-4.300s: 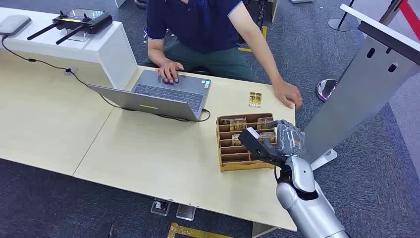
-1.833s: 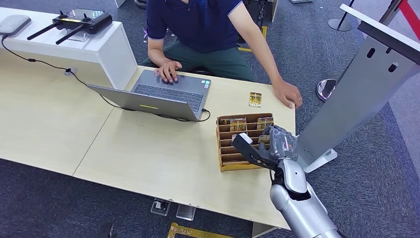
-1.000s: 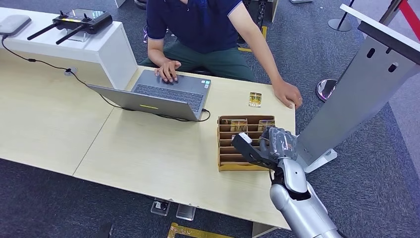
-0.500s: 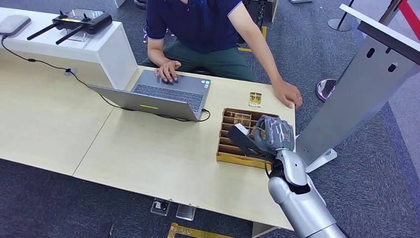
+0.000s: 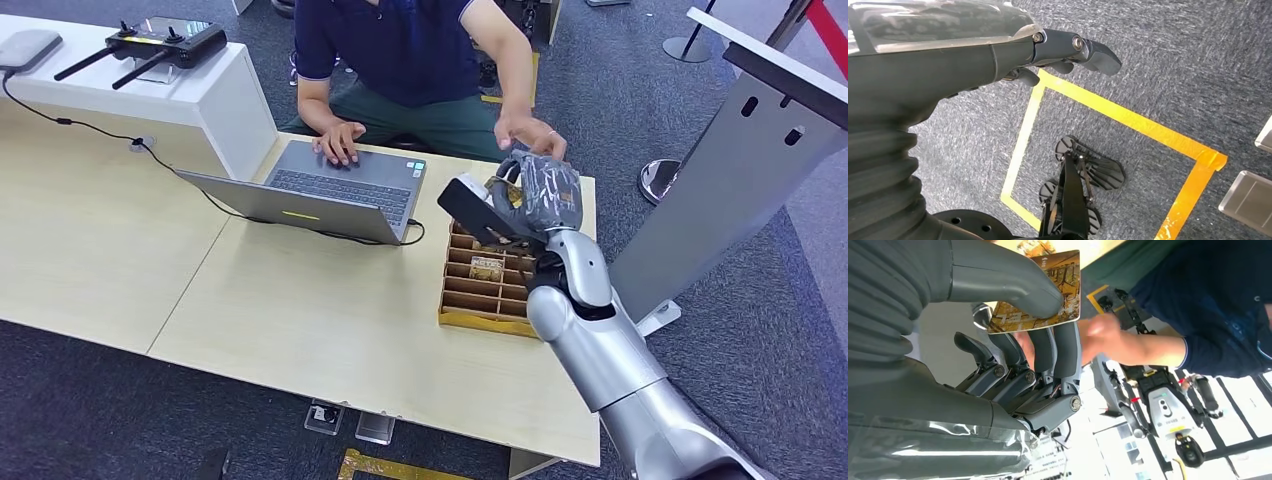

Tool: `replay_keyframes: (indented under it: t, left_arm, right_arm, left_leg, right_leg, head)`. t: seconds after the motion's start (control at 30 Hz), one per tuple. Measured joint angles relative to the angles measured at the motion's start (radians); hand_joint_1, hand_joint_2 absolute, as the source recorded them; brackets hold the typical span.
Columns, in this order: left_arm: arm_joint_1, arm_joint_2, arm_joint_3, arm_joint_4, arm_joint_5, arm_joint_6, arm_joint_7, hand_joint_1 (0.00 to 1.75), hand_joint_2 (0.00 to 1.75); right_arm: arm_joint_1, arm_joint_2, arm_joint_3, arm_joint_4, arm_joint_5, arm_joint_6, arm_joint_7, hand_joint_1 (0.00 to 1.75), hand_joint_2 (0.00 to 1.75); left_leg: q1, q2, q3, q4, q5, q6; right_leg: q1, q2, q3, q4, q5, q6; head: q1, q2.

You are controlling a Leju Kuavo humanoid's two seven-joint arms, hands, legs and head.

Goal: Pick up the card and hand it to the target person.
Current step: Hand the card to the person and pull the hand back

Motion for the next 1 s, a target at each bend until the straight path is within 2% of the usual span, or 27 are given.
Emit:
replay_keyframes:
  t: [0.23,0.57,0.7,0.77,0.9,1.0]
  left_arm:
    - [0.0,-0.004,0.009,0.0,0.01,0.007,-0.004,0.0,1.75]
    - [0.001,-0.001,0.01,-0.001,0.013,0.012,0.004,0.0,1.75]
    - [0.0,-0.001,0.004,-0.001,0.007,0.015,-0.003,0.0,1.75]
    - [0.001,0.0,0.007,0.0,0.01,0.019,-0.006,0.0,1.75]
    - [0.001,0.0,0.012,0.0,0.016,0.023,-0.002,0.0,0.0]
    - [0.001,0.002,0.014,-0.001,0.019,0.023,-0.001,0.0,0.0]
  right_arm:
    - [-0.018,0.028,0.008,0.068,0.017,-0.062,-0.021,1.61,1.75]
    - [-0.012,0.03,0.007,0.083,0.022,-0.084,-0.03,1.61,1.75]
    - [-0.01,0.029,0.005,0.08,0.022,-0.088,-0.033,0.0,1.75]
    - [-0.008,0.028,0.002,0.076,0.02,-0.09,-0.037,0.0,1.75]
    - [-0.006,0.028,-0.006,0.064,0.012,-0.096,-0.045,0.0,1.75]
    - [0.0,0.022,-0.021,0.045,-0.007,-0.105,-0.061,0.0,1.75]
  left_leg:
    - [0.0,0.0,0.0,0.0,0.0,0.0]
    - [0.0,0.001,0.0,0.001,-0.001,0.0]
    - [0.0,0.001,0.0,0.0,0.0,0.0]
    - [0.0,0.0,0.0,0.0,0.0,0.0]
    - [0.0,0.0,0.0,0.0,0.0,0.0]
    - [0.0,0.001,0.0,0.0,0.0,0.0]
  right_leg:
    - [0.0,0.0,0.0,0.0,0.0,0.0]
    - [0.0,0.001,0.0,0.001,0.0,0.0]
    - [0.0,0.001,0.0,0.001,0.0,0.0]
    - [0.0,0.0,0.0,0.0,0.0,0.0]
    - [0.0,0.0,0.0,0.0,0.0,0.0]
    - [0.0,0.001,0.0,0.0,0.0,0.0]
  head:
    - [0.0,0.0]
    - [0.0,0.0]
    - [0.0,0.0]
    - [0.0,0.0]
    - [0.0,0.0]
    - [0.0,0.0]
